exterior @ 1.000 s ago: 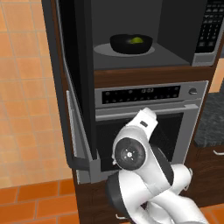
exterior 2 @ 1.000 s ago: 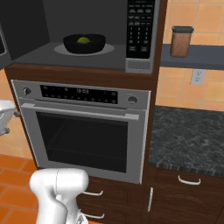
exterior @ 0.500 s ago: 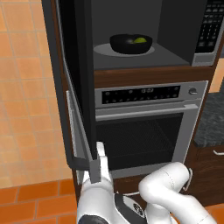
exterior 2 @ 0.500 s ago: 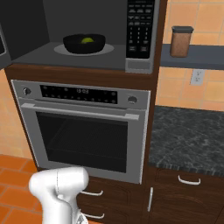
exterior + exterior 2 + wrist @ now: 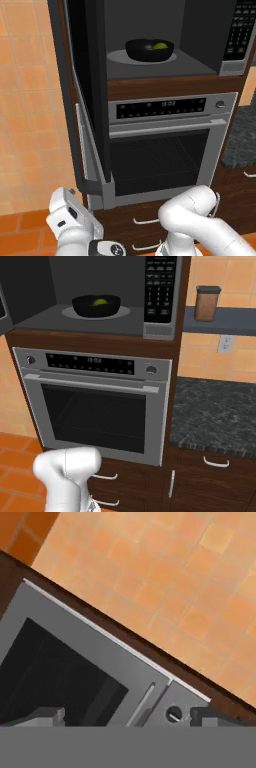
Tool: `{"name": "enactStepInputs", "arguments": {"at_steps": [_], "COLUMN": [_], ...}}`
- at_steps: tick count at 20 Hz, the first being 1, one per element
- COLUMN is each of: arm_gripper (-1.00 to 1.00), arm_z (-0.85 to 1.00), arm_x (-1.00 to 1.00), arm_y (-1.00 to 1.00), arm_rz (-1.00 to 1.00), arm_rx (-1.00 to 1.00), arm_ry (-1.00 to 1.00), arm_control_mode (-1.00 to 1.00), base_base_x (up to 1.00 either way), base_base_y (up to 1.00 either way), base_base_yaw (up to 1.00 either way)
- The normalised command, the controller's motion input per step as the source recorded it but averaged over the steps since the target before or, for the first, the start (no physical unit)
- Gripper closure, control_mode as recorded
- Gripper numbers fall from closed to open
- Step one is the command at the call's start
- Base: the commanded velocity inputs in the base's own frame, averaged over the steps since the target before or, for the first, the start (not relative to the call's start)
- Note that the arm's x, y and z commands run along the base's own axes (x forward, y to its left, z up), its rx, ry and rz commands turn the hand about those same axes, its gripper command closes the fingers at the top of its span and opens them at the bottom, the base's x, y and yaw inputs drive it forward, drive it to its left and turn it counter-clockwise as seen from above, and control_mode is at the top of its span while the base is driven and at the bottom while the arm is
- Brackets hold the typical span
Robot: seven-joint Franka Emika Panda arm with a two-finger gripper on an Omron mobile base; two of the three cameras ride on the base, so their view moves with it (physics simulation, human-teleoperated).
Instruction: Pick the lime from the sink and place it in the bowl. Then pick the bowl and place it in the microwave. Then close the microwave door and press the start button.
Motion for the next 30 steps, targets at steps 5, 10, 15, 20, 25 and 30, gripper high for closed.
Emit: {"name": "enactStepInputs", "arguments": {"at_steps": [5,10,15,20,25,30], "arm_gripper": [-1.0,-1.0,-1.0,-1.0,-1.0,-1.0], "arm_z": [0.32,0.77,0.89,0.81,0.77,0.49], "arm_x": [-0.05,-0.23,-0.21,-0.11,0.0,0.01], "arm_y": [1.0,0.89,-0.36,-0.89,-1.0,-1.0], "arm_rz": [-0.01,-0.06,0.0,0.0,0.0,0.0], "arm_rx": [-0.4,-0.29,-0.01,0.1,0.16,0.21], "arm_ry": [-0.1,-0.2,-0.18,-0.11,-0.02,0.0], "arm_control_mode": [-1.0,-1.0,-1.0,-1.0,-1.0,-1.0], "base_base_x": [0.0,0.0,0.0,0.0,0.0,0.0], "base_base_y": [0.0,0.0,0.0,0.0,0.0,0.0], "base_base_yaw": [0.0,0.0,0.0,0.0,0.0,0.0]}}
